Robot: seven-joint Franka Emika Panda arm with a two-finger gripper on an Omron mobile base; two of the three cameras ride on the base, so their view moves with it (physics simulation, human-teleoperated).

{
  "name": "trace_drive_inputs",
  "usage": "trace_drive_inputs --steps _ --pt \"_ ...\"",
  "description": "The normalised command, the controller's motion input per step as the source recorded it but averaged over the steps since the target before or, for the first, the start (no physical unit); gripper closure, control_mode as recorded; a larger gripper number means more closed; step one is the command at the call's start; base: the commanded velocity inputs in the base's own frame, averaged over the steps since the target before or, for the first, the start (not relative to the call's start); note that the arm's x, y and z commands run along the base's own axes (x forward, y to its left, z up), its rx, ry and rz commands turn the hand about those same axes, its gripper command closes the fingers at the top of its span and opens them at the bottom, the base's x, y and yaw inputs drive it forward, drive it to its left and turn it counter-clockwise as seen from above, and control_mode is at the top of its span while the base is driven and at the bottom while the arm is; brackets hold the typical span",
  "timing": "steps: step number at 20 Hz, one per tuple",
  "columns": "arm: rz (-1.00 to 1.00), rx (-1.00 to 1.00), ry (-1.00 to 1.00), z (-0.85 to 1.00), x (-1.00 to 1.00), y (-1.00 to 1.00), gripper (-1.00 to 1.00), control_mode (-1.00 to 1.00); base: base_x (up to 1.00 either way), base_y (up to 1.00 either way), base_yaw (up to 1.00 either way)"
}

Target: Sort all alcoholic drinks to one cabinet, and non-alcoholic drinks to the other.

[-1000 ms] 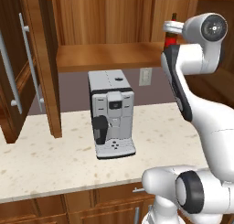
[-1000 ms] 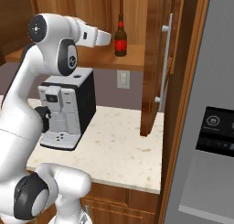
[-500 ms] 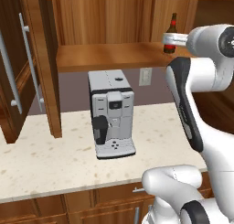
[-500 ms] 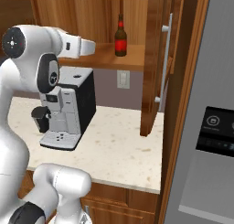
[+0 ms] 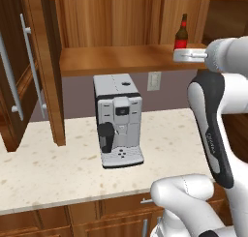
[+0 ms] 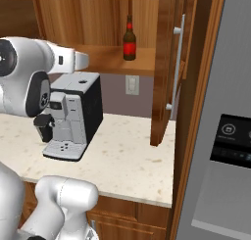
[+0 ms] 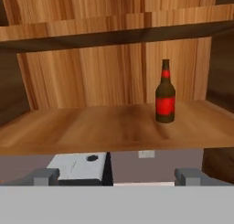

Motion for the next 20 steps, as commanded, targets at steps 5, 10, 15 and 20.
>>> trace_drive_inputs --steps 5,10,15,20 --pt "0.02 0.0 0.05 0.0 -0.28 0.08 -1.0 -1.0 0.0 0.0 0.0" --pt "-0.03 -0.01 0.0 0.0 -0.23 0.0 -1.0 -1.0 0.0 0.0 0.0" --pt "-0.02 -0.07 -0.04 -0.07 -0.27 0.0 -1.0 -1.0 0.0 0.0 0.0" --pt "0.0 -0.07 -0.04 -0.13 -0.21 0.01 -1.0 -1.0 0.0 0.0 0.0"
